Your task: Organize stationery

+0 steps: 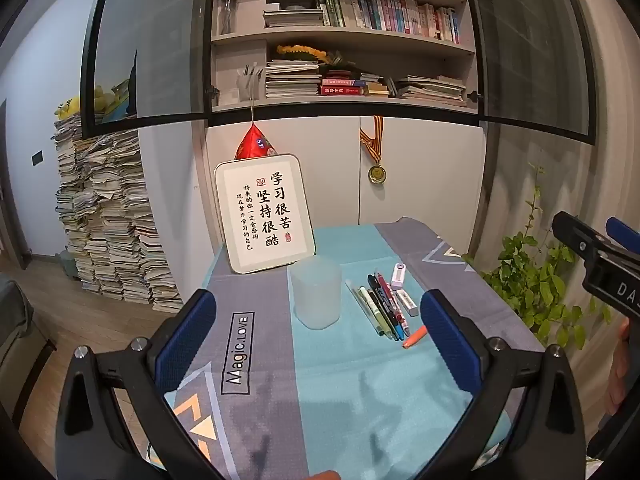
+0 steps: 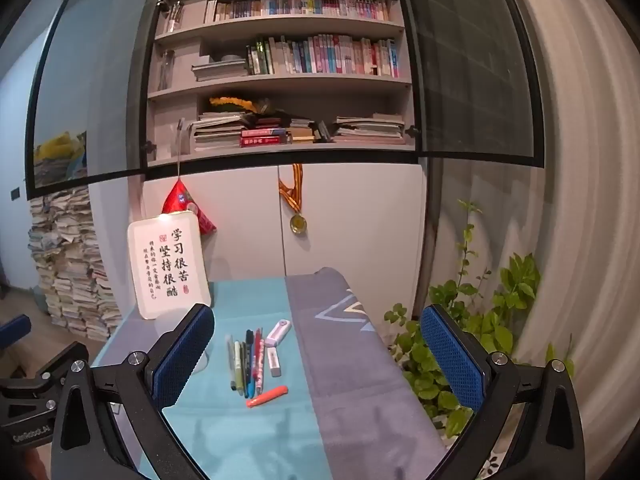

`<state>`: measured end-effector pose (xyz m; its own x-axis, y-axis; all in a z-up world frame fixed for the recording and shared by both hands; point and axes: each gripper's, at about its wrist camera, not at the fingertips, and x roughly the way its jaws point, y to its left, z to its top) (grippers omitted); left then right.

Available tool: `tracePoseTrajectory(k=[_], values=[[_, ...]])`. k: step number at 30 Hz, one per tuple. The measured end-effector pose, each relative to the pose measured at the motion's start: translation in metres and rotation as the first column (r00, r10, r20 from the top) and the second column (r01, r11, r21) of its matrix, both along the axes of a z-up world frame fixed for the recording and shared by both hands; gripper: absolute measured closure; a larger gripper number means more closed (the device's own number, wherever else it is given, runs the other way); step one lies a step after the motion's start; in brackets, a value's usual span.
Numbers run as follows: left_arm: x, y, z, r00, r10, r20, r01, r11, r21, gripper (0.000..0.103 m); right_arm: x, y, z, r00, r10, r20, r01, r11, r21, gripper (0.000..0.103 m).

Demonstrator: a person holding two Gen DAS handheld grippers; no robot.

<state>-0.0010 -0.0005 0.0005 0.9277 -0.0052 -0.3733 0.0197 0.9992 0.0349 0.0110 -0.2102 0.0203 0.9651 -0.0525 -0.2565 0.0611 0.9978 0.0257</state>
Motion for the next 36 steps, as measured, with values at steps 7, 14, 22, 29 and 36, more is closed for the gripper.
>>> tracePoseTrajectory(k=[7, 14, 22, 29, 36], values=[[-0.005, 0.002, 0.002, 1.0, -0.006, 0.025, 0.006, 1.0, -0.004, 0.001, 0.002, 0.0, 0.002, 1.0, -0.007, -0.005, 0.007, 1.0, 0.006, 0.0], [-0.005, -0.007, 0.0, 0.999, -0.04, 0.035, 0.039, 0.999, 0.026, 0.001, -0.001, -0.001, 0.0, 1.0, -0.009, -0.005, 0.009, 1.0, 0.018, 0.0], [-0.006, -0.004, -0.001, 0.999, -0.039, 0.034, 0.039, 0.999, 0.02, 0.001, -0.002, -0.001, 0.0, 1.0, -0.009, -0.004, 0.01, 1.0, 0.023, 0.0], [-0.006, -0.009, -0.003, 0.998, -0.056, 0.029, 0.055, 0.998, 0.02, 0.001, -0.002, 0.0, 0.0, 1.0, -0.008, -0.005, 0.009, 1.0, 0.024, 0.0], [-0.005, -0.01, -0.005, 0.998, -0.061, 0.024, 0.06, 0.998, 0.022, 0.001, -0.001, 0.001, -0.003, 1.0, -0.004, -0.012, 0.004, 1.0, 0.023, 0.0]])
